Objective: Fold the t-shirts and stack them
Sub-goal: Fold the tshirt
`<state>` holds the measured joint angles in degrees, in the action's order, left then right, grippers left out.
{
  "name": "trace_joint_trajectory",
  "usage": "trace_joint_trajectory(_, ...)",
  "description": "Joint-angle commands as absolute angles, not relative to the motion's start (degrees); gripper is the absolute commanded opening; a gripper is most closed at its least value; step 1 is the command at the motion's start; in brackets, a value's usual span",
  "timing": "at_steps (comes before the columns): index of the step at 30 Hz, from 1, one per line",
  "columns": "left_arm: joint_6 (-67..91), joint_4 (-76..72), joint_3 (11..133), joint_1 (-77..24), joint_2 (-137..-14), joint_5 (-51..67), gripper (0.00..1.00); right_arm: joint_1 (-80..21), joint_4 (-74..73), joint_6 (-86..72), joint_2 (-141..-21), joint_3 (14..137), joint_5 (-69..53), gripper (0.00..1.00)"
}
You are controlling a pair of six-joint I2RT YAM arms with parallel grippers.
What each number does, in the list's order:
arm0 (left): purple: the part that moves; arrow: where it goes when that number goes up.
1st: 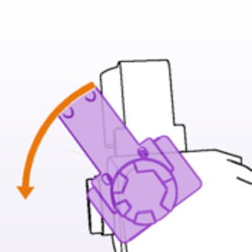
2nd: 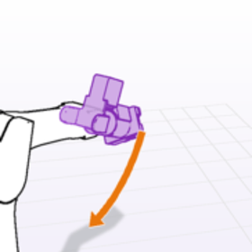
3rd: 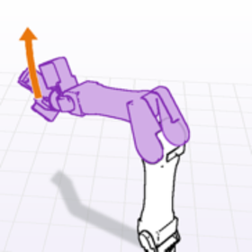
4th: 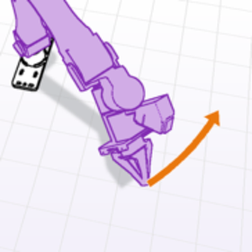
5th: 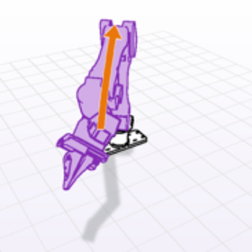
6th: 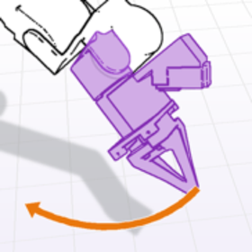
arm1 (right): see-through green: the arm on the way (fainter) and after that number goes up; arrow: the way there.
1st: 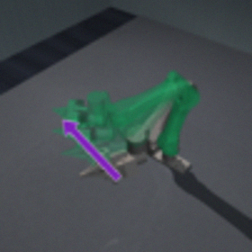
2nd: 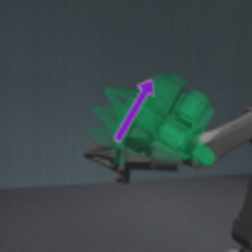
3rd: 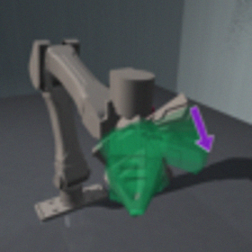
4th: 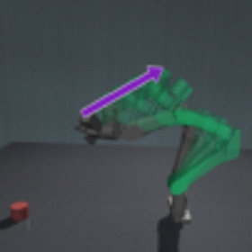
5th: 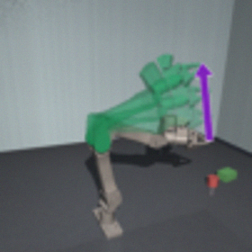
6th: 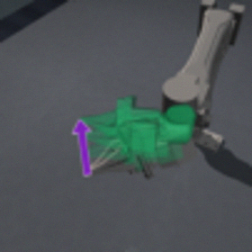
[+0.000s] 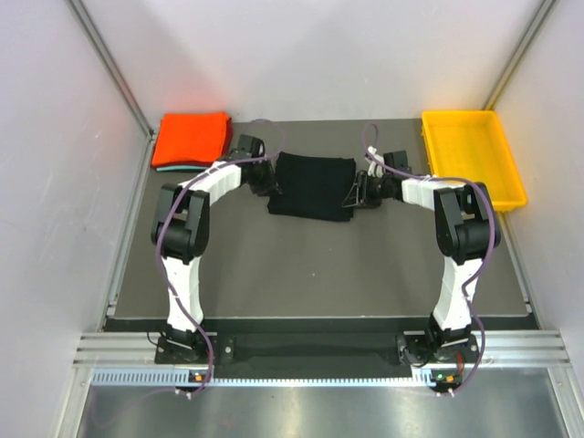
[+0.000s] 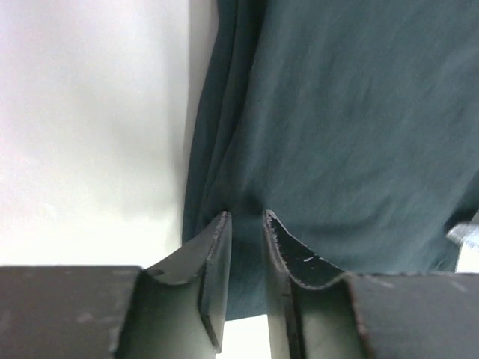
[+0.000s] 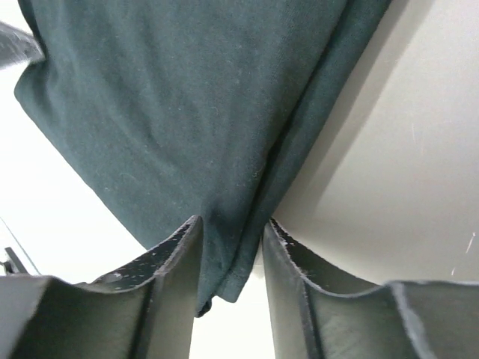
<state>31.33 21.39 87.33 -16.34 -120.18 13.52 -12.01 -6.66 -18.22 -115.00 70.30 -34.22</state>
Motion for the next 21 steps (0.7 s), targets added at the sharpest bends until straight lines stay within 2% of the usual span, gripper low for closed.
trace_joint_trajectory(1,30.24,22.67,94.73,-15.82,-120.14,8.35,0.29,-12.31,-6.59,-18.02,-114.61,72.68,-34.19,0.40)
trace_joint_trajectory(9,27.78,27.33,110.64,-15.56,-126.38,9.14,0.34,-11.95,-10.72,-16.17,-114.87,75.50,-32.61,0.41)
trace_joint_trajectory(14,25.14,26.99,111.53,-14.59,-128.49,12.12,0.46,-11.95,-11.51,-15.99,-112.06,74.45,-33.04,0.50)
trace_joint_trajectory(18,22.51,24.53,110.92,-12.05,-130.69,21.77,0.46,-12.13,-10.55,-16.61,-111.27,72.78,-33.57,0.54)
trace_joint_trajectory(20,20.57,22.69,109.17,-11.43,-131.22,23.55,0.49,-12.30,-9.58,-17.22,-111.27,71.46,-33.75,0.54)
trace_joint_trajectory(21,19.78,21.98,108.55,-10.90,-131.22,25.12,0.50,-12.39,-8.62,-17.49,-111.27,70.59,-34.19,0.47)
